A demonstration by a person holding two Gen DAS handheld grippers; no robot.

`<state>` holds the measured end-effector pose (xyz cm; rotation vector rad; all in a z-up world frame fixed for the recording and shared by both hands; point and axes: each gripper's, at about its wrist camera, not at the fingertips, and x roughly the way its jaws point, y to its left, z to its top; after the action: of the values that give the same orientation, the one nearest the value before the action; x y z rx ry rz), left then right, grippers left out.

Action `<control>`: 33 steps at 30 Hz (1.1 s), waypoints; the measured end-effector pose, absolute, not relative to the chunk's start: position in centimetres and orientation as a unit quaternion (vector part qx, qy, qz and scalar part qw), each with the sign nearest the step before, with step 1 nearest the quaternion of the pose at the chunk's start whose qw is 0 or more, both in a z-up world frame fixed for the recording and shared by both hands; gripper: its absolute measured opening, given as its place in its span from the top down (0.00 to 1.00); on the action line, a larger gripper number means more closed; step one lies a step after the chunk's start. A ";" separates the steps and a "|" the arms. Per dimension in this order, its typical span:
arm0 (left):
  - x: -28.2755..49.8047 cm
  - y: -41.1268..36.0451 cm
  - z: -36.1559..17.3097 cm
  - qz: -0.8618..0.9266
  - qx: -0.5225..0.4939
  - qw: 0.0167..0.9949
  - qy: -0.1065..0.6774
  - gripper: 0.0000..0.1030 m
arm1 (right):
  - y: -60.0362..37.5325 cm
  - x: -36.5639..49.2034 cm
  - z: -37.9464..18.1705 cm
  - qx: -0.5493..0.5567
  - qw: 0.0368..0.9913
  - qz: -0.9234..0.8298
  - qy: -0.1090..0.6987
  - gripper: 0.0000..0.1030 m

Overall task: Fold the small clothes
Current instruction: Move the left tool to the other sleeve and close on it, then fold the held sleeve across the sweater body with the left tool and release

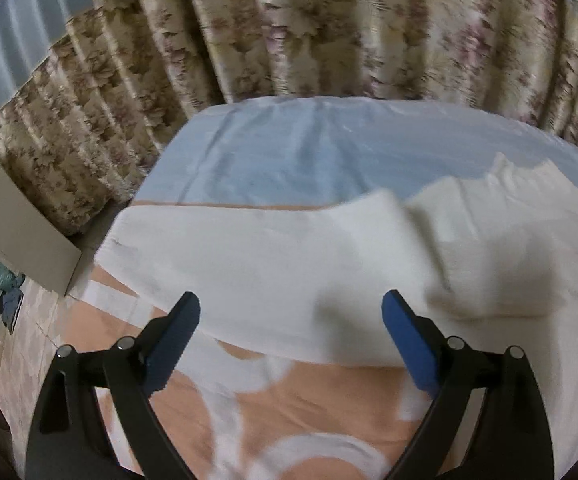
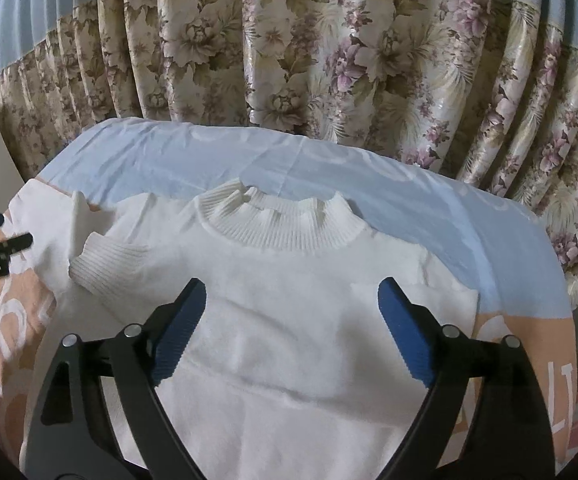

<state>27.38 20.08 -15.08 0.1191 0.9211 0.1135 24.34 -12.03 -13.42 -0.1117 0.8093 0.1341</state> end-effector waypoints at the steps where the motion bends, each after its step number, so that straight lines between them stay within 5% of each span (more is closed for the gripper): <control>1: 27.7 21.3 -15.1 0.061 0.047 0.893 0.443 0.10 | -12.0 24.3 -13.5 -0.056 0.915 0.066 0.395 0.14; 14: 31.7 30.1 -18.5 0.104 0.009 0.876 0.472 0.12 | -12.9 24.1 -14.6 -0.062 0.911 0.053 0.405 0.14; 17: 32.4 30.9 -19.4 0.104 0.002 0.869 0.485 0.32 | -13.2 23.8 -14.6 -0.067 0.911 0.050 0.404 0.14; 24: 32.8 32.0 -19.4 0.098 -0.029 0.868 0.487 0.45 | -14.0 23.6 -15.2 -0.070 0.908 0.042 0.410 0.14; 33: 33.8 32.0 -19.4 0.101 -0.023 0.863 0.495 0.90 | -14.4 23.7 -15.4 -0.060 0.908 0.042 0.412 0.14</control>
<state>33.83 31.99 -19.37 -0.0473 1.0381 0.2114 23.66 -14.35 -15.42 -0.1247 0.8506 0.0873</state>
